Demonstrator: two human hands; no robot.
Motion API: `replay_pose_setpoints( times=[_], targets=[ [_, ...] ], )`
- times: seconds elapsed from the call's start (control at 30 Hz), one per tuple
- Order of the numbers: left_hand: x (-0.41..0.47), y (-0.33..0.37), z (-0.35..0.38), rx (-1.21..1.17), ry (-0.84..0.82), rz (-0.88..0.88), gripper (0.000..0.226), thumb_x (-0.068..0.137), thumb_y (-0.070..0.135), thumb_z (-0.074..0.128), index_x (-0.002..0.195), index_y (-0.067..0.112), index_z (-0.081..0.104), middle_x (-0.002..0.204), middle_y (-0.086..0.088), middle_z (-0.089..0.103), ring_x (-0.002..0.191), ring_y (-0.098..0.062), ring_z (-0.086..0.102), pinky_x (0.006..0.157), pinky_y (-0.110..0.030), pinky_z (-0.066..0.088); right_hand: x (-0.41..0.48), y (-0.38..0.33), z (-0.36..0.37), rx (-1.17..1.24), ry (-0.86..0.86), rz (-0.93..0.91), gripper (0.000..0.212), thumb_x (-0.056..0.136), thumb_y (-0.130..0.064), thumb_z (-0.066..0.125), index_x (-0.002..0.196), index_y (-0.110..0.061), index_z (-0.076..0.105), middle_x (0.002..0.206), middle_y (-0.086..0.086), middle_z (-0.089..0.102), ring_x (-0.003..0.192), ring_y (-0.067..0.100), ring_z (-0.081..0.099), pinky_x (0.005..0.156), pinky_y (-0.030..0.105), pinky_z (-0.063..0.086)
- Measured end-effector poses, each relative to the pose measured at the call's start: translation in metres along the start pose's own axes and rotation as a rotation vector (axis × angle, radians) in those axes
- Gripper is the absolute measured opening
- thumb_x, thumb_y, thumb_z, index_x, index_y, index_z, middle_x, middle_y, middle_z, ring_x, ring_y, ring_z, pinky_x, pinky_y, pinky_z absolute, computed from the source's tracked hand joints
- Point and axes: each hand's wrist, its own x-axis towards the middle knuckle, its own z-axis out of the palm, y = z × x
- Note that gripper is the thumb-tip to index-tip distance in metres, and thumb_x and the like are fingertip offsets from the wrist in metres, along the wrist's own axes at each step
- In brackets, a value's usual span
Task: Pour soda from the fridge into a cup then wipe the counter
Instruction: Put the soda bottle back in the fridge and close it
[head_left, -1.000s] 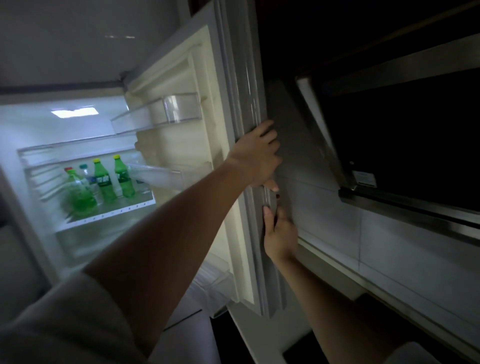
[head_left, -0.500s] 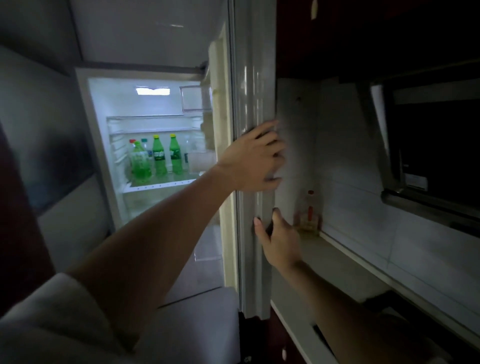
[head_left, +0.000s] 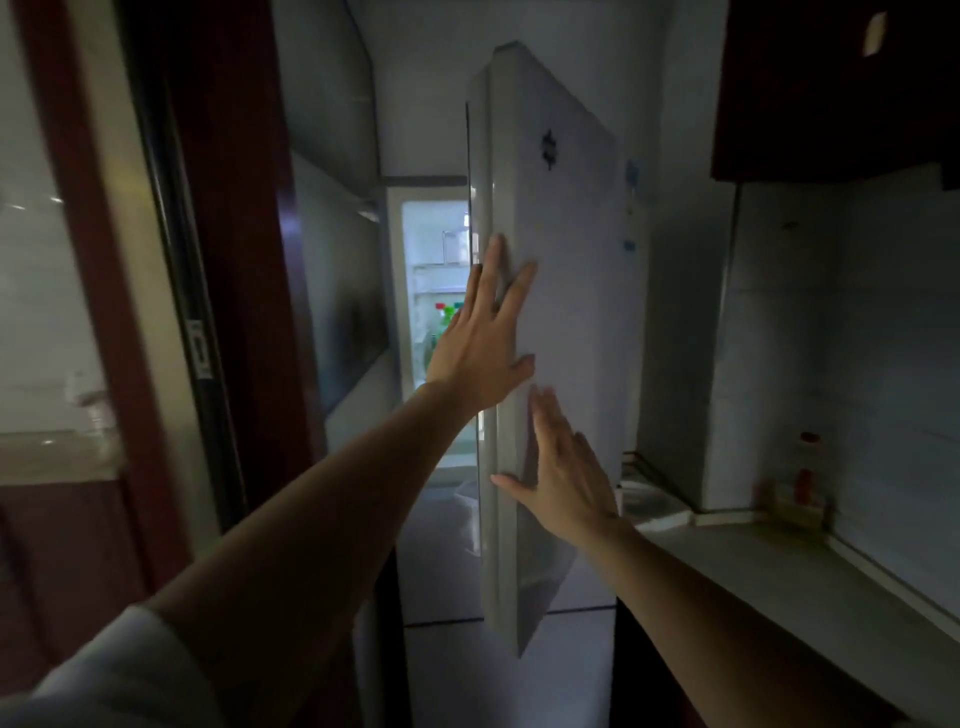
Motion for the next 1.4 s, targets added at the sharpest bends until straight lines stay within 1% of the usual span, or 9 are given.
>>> replay_pose_setpoints(
  times=[0.17,0.33,0.5,0.67,0.87,1.17,1.27,1.33,1.4],
  targets=[
    [0.001,-0.042,0.007,-0.066,-0.022,-0.089,0.117,0.076,0.023,0.081,0.156,0.025,-0.005,0.159,-0.003,-0.026,0.149,-0.031,0.005,0.109,-0.045,0.039,0.035,-0.017,0.028,-0.074,-0.005,-0.086,0.117,0.077,-0.085,0.044,0.150,-0.028,-0.028,0.163,0.007,-0.017,0.151,0.033,0.001,0.119,0.057,0.014],
    [0.007,-0.081,0.020,0.037,-0.043,-0.204,0.117,0.079,0.013,0.077,0.154,0.025,-0.012,0.157,-0.005,-0.032,0.148,-0.035,-0.002,0.114,-0.048,0.025,0.078,-0.031,0.074,-0.076,0.040,-0.131,0.119,0.069,-0.087,0.044,0.156,-0.026,-0.008,0.163,0.017,-0.013,0.147,0.047,0.001,0.110,0.073,0.014],
    [0.029,-0.110,0.049,0.081,-0.067,-0.404,0.121,0.078,0.021,0.079,0.153,0.031,-0.015,0.154,-0.010,-0.037,0.133,-0.053,0.025,0.103,-0.052,0.041,0.121,-0.044,0.115,-0.030,0.031,-0.148,0.126,0.065,-0.085,0.054,0.157,-0.021,-0.004,0.164,0.017,-0.002,0.147,0.047,0.007,0.106,0.074,0.017],
    [0.049,-0.138,0.090,-0.022,0.039,-0.558,0.127,0.077,0.021,0.080,0.146,0.045,-0.023,0.154,-0.007,-0.036,0.138,-0.052,0.015,0.101,-0.057,0.039,0.155,-0.056,0.157,-0.011,-0.010,-0.150,0.122,0.065,-0.077,0.064,0.157,-0.018,0.010,0.163,0.020,-0.001,0.145,0.052,0.004,0.105,0.075,0.014],
    [0.056,-0.186,0.118,0.035,0.135,-0.557,0.137,0.066,0.024,0.088,0.148,0.043,-0.020,0.157,-0.011,-0.023,0.137,-0.048,0.024,0.104,-0.053,0.042,0.189,-0.065,0.201,0.005,0.002,-0.160,0.113,0.060,-0.067,0.074,0.152,-0.017,0.031,0.161,0.020,0.015,0.144,0.054,0.011,0.103,0.078,0.014],
    [0.076,-0.259,0.157,-0.086,0.177,-0.476,0.135,0.060,0.020,0.090,0.147,0.044,-0.011,0.148,-0.024,0.011,0.127,-0.045,0.033,0.103,-0.050,0.042,0.235,-0.061,0.250,-0.048,0.050,-0.165,0.120,0.067,-0.061,0.072,0.156,-0.015,0.006,0.161,0.023,0.009,0.143,0.054,0.011,0.103,0.081,0.007],
    [0.081,-0.275,0.168,-0.130,0.160,-0.494,0.138,0.060,0.019,0.090,0.143,0.053,-0.015,0.144,-0.022,0.017,0.123,-0.042,0.037,0.103,-0.044,0.042,0.248,-0.060,0.264,-0.101,-0.002,-0.155,0.118,0.068,-0.063,0.072,0.157,-0.019,0.011,0.162,0.021,0.005,0.145,0.052,0.008,0.103,0.080,0.005],
    [0.085,-0.286,0.177,-0.163,0.171,-0.481,0.137,0.059,0.017,0.091,0.147,0.048,-0.009,0.138,-0.019,0.022,0.118,-0.037,0.040,0.100,-0.032,0.040,0.257,-0.054,0.272,-0.140,-0.013,-0.162,0.118,0.067,-0.063,0.074,0.157,-0.021,0.011,0.163,0.019,0.003,0.145,0.051,0.007,0.104,0.079,0.004],
    [0.089,-0.297,0.184,-0.177,0.161,-0.464,0.136,0.058,0.017,0.092,0.150,0.043,-0.006,0.134,-0.017,0.025,0.115,-0.036,0.043,0.100,-0.035,0.043,0.264,-0.048,0.277,-0.161,-0.024,-0.179,0.124,0.063,-0.063,0.077,0.157,-0.022,0.009,0.163,0.018,0.003,0.146,0.049,0.008,0.106,0.078,0.003]
  ],
)
